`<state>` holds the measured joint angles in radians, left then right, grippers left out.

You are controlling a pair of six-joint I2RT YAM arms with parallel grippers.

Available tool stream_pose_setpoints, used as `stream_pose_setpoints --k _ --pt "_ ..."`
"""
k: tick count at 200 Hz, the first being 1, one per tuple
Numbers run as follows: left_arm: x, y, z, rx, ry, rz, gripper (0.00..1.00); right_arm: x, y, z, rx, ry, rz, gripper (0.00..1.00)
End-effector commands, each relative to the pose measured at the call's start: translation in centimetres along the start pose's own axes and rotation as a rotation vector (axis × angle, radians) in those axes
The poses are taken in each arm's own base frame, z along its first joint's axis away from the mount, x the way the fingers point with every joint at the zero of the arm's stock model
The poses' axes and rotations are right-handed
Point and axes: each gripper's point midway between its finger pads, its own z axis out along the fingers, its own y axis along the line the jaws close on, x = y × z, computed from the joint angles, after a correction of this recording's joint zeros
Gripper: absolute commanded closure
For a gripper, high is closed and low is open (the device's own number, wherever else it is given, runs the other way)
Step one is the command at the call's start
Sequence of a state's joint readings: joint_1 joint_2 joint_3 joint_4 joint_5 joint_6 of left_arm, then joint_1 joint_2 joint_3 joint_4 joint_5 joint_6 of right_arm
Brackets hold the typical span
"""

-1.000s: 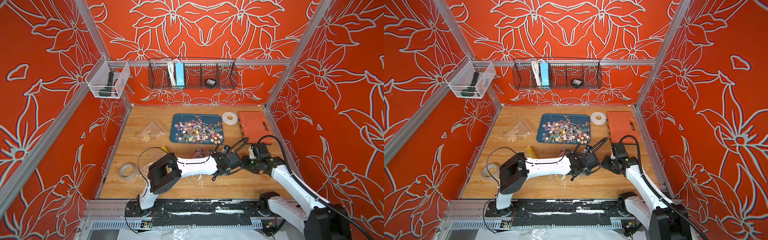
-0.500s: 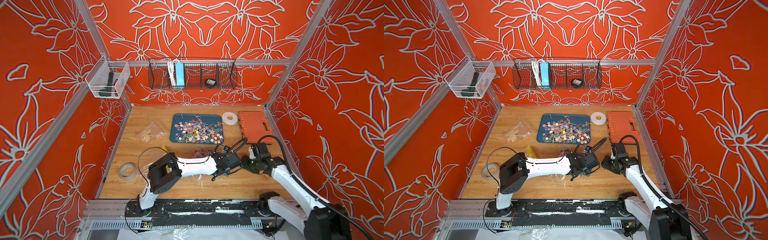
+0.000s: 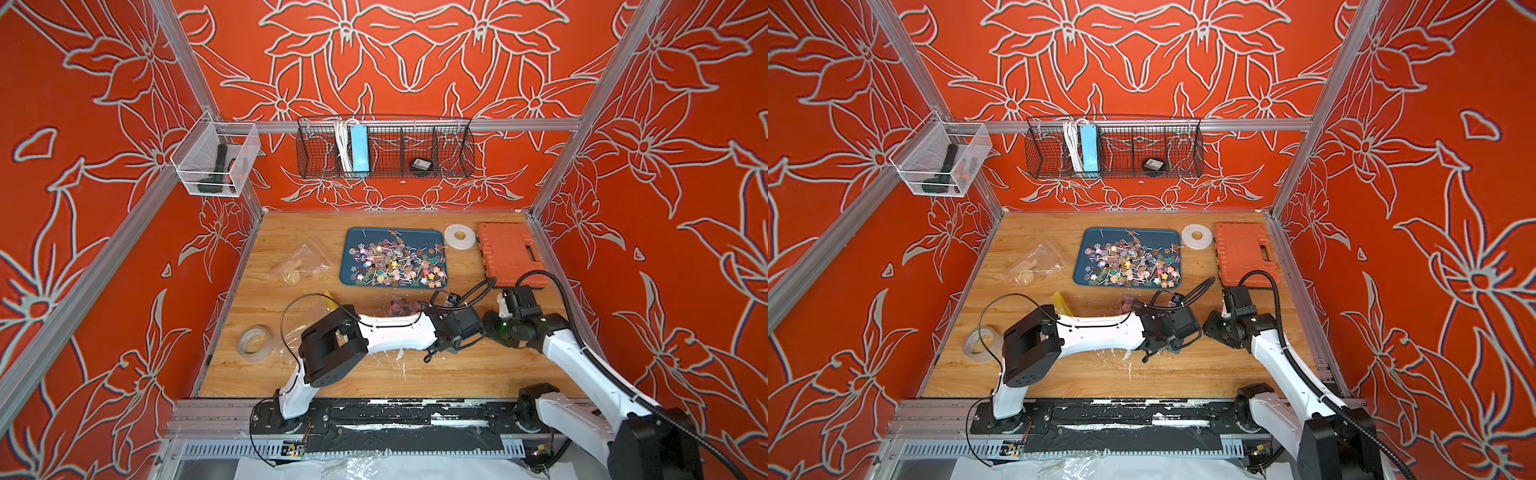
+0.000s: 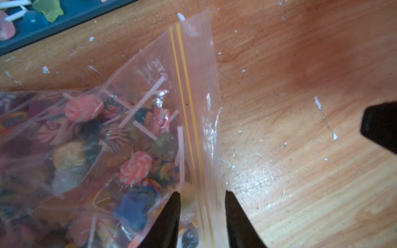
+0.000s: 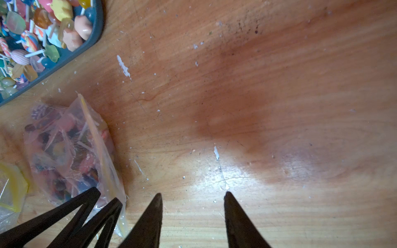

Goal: Pour candies out of the ziploc bag
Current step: Open the ziploc bag at the center of the board.

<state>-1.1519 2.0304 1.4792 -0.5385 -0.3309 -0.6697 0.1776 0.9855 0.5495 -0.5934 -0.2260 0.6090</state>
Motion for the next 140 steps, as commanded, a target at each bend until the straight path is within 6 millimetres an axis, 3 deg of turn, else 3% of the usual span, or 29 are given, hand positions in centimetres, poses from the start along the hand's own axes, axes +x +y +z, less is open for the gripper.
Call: stream_pose_setpoints --k 1,59,140 --pt "-0.14 0.44 0.32 -0.033 0.002 0.008 0.63 -0.09 -0.05 -0.15 0.001 0.0 0.004 0.52" --pt "0.09 0.64 0.49 -0.045 0.005 0.01 0.68 -0.09 0.09 0.01 -0.006 0.005 0.006 0.52" --pt "0.15 0.79 0.7 -0.052 0.005 0.009 0.85 0.05 0.3 -0.05 -0.023 0.006 0.0 0.53"
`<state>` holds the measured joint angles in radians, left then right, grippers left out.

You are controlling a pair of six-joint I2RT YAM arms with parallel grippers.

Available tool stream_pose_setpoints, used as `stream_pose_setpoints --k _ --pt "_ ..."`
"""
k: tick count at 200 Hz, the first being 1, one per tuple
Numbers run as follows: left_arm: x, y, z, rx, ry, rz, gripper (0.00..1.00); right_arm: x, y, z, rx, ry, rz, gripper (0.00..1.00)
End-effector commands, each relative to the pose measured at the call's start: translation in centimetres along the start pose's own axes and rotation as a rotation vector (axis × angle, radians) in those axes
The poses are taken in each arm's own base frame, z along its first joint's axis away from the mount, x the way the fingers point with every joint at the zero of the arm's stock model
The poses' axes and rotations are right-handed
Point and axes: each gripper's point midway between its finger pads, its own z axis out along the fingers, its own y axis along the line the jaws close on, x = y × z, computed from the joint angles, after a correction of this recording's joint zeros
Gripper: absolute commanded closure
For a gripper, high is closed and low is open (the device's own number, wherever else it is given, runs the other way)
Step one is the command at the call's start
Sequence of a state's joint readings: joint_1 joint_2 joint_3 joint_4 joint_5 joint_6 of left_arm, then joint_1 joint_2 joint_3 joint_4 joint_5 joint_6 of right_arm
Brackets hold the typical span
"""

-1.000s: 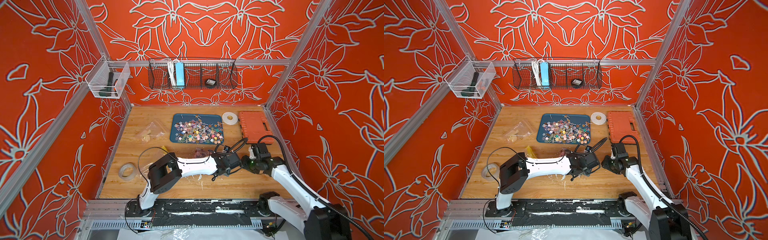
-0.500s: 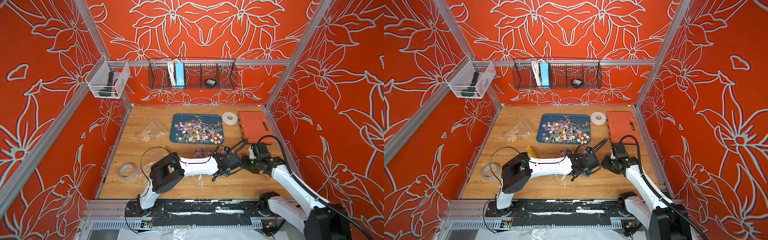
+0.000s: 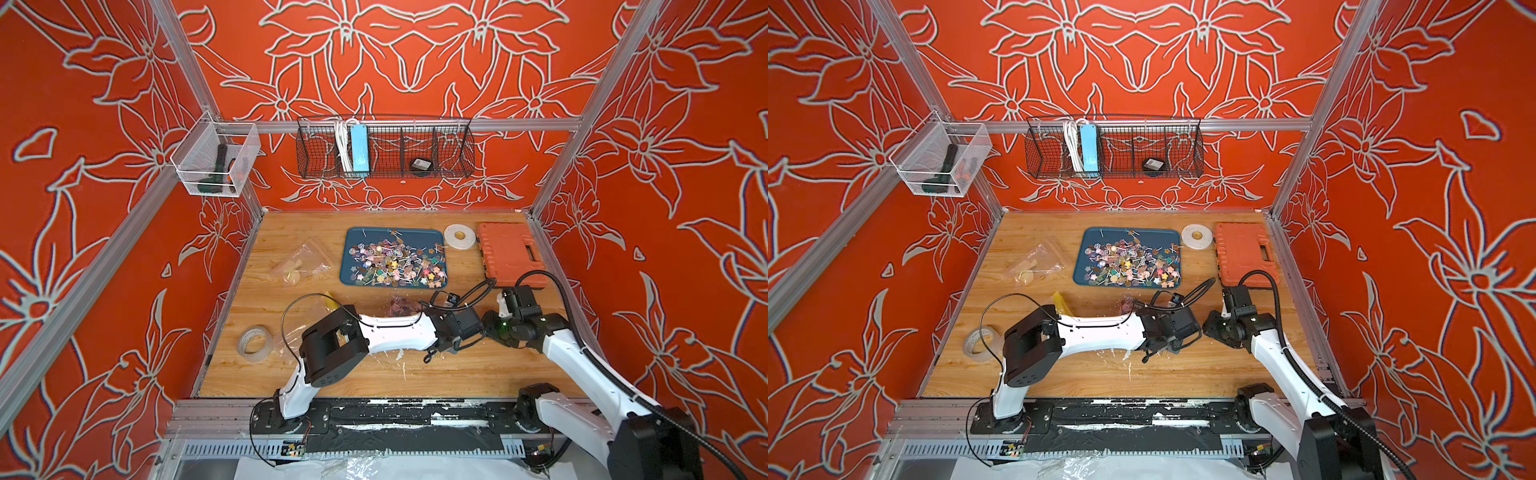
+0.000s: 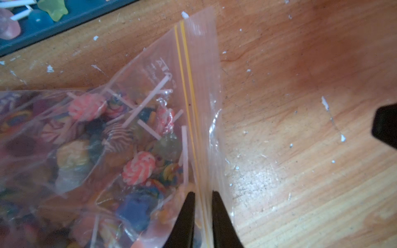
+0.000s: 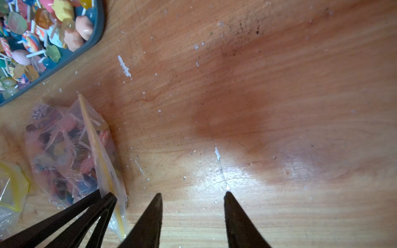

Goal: Pour candies out of the ziploc bag
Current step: Open the ziploc bag at the center of the board.

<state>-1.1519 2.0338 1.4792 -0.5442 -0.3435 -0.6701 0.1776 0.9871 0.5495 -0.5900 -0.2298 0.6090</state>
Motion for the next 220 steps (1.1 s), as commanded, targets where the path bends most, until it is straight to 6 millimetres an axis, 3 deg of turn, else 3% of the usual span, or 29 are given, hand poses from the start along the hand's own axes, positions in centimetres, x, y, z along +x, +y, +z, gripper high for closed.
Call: stream_pose_setpoints --k 1,66,119,143,170,220 --pt "0.1 0.5 0.6 -0.038 0.007 0.006 0.85 0.1 0.2 -0.1 -0.02 0.007 0.001 0.53" --pt "0.4 0.3 1.3 -0.046 0.022 0.013 0.84 0.2 1.2 0.0 -0.068 0.027 -0.011 0.53" --pt "0.5 1.5 1.5 -0.122 0.029 0.025 0.84 0.3 1.2 0.0 -0.069 0.027 -0.013 0.53" --pt "0.6 2.1 1.5 -0.157 0.029 0.028 0.88 0.3 1.3 0.1 -0.076 0.029 -0.014 0.53" --pt "0.7 2.5 1.5 -0.173 0.028 0.027 1.0 0.5 1.6 0.3 -0.098 0.04 -0.017 0.53" --pt "0.0 1.9 0.4 -0.105 -0.003 0.023 1.0 1.2 4.0 0.8 -0.245 0.093 -0.044 0.54"
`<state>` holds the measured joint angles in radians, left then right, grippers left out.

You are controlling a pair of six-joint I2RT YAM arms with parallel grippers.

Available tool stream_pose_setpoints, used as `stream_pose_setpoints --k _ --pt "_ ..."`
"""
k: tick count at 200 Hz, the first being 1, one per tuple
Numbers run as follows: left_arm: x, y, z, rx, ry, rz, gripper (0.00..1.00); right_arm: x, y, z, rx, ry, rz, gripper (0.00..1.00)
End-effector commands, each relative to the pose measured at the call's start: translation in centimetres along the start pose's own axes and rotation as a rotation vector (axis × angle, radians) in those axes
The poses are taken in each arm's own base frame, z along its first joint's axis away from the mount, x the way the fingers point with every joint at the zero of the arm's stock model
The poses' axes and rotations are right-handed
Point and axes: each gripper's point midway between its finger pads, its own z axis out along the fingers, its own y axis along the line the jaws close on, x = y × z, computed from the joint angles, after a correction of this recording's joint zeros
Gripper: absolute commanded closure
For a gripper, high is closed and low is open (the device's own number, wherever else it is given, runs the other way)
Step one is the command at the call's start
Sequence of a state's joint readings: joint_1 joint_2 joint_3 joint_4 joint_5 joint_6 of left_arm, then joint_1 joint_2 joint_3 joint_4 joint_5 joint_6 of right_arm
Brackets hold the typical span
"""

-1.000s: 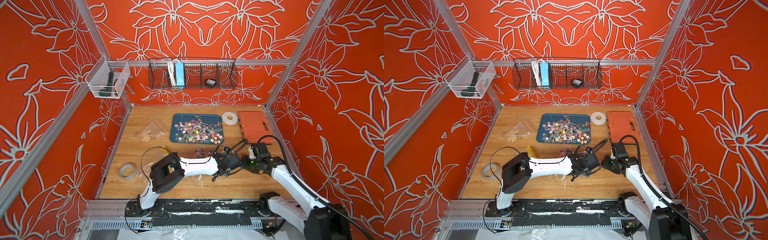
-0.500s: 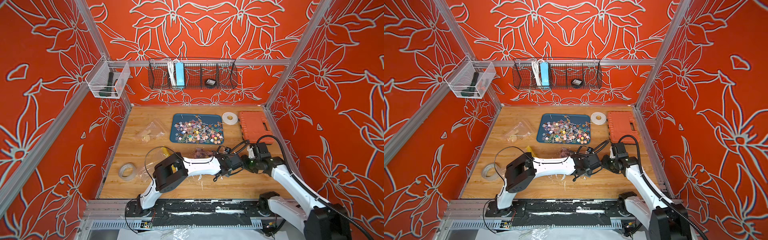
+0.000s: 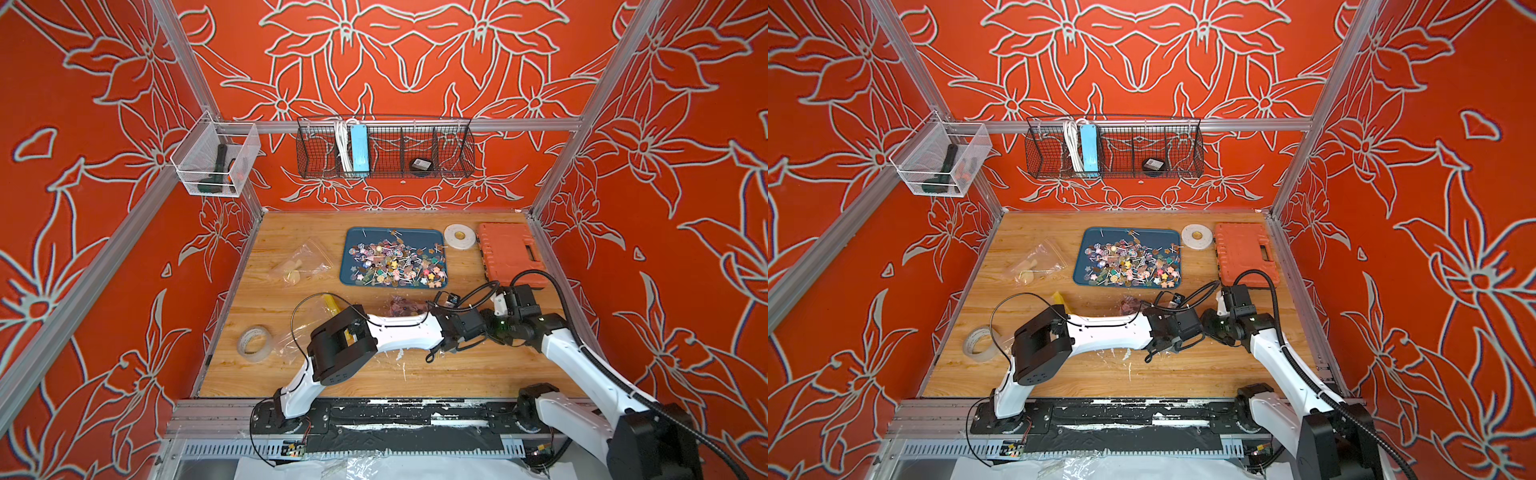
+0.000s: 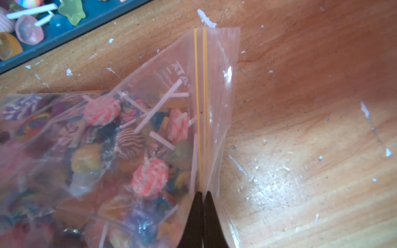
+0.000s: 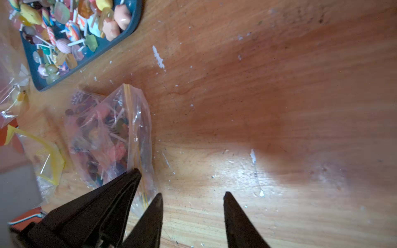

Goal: Pour candies out of the ziploc bag
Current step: Open the ziploc bag at the center of the board.

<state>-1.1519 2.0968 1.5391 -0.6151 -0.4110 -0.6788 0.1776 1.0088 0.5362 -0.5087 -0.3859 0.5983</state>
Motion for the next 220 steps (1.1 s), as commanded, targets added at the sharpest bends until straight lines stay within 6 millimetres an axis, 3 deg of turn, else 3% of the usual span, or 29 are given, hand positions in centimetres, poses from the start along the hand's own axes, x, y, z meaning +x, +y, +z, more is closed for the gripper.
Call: stream_pose_setpoints --k 1,31,61,157,220 --pt "-0.1 0.9 -0.7 -0.006 -0.01 0.004 1.0 0.6 1.3 0.6 -0.095 0.044 -0.02 0.54" --pt "-0.7 -0.2 -1.7 0.136 -0.024 -0.016 1.0 0.9 2.7 1.3 -0.184 0.087 -0.024 0.56" --pt "-0.9 0.0 -1.8 0.245 -0.022 -0.066 1.0 1.2 4.2 2.1 -0.268 0.139 -0.044 0.57" --pt "-1.5 0.5 -1.8 0.265 -0.031 -0.072 1.0 2.7 5.7 6.2 -0.287 0.242 -0.11 0.64" --pt "-1.4 0.8 -1.5 0.266 -0.023 -0.066 1.0 2.3 6.3 7.3 -0.312 0.234 -0.11 0.66"
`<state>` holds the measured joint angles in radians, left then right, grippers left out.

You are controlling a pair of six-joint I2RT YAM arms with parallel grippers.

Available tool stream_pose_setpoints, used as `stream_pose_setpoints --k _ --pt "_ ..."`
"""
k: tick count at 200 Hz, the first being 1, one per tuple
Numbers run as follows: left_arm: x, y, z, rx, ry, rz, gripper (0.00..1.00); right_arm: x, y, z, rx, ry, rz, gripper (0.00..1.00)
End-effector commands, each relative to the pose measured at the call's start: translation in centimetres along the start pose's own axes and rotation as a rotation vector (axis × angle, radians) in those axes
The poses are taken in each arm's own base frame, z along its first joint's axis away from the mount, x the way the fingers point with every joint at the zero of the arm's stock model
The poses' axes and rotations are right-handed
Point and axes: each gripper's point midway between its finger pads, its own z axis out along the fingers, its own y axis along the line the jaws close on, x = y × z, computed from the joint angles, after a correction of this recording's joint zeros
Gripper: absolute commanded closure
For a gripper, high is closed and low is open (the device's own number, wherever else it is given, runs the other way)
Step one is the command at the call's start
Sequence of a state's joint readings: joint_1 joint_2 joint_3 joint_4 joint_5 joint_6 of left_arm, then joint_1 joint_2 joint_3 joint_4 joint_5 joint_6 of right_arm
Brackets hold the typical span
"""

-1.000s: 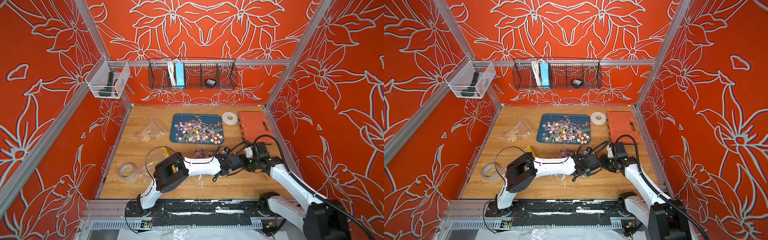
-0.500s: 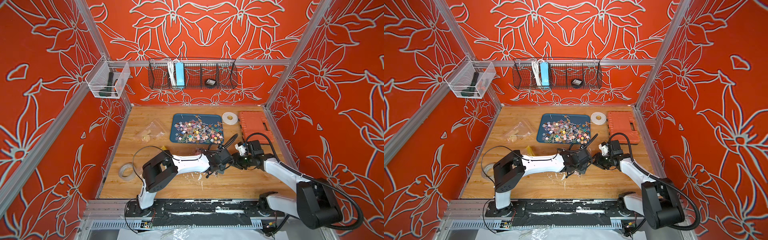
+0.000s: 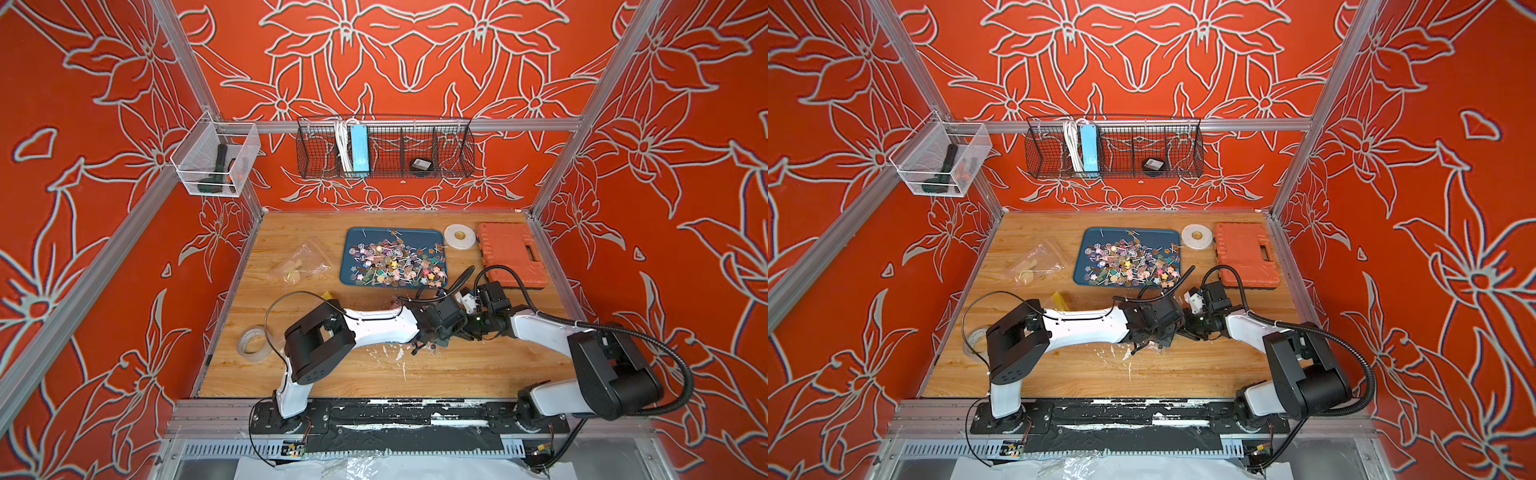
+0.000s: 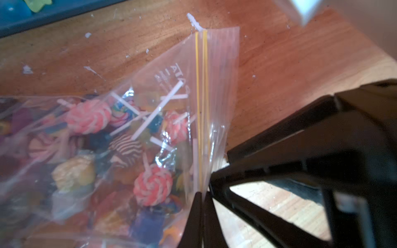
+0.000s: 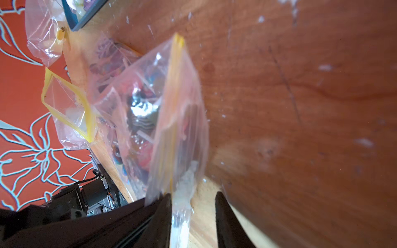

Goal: Pour candies out of the ziploc bag
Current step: Open the ziploc bag at the center of the board.

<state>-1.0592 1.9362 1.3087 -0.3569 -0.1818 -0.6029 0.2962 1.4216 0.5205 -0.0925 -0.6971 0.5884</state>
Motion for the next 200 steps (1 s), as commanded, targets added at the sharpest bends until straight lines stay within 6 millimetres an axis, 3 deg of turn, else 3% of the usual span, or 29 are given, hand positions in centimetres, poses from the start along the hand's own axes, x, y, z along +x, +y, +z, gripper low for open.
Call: stream_pose_setpoints --k 1,39,106,200 --pt "-0.9 -0.1 -0.9 0.021 -0.028 -0.001 1.0 -0.9 1.0 0.4 -0.039 -0.021 -0.021 0.66" --pt "-0.4 0.3 -0.5 0.014 -0.015 0.003 1.0 -1.1 1.2 0.7 -0.057 -0.019 -0.024 0.68" --pt "-0.4 1.1 -0.5 0.025 -0.003 0.018 1.0 -1.3 2.1 -0.9 -0.032 -0.057 -0.078 0.68" --pt "-0.4 3.0 0.2 0.022 0.012 0.01 1.0 -0.6 1.3 -0.2 -0.034 -0.029 -0.059 0.69"
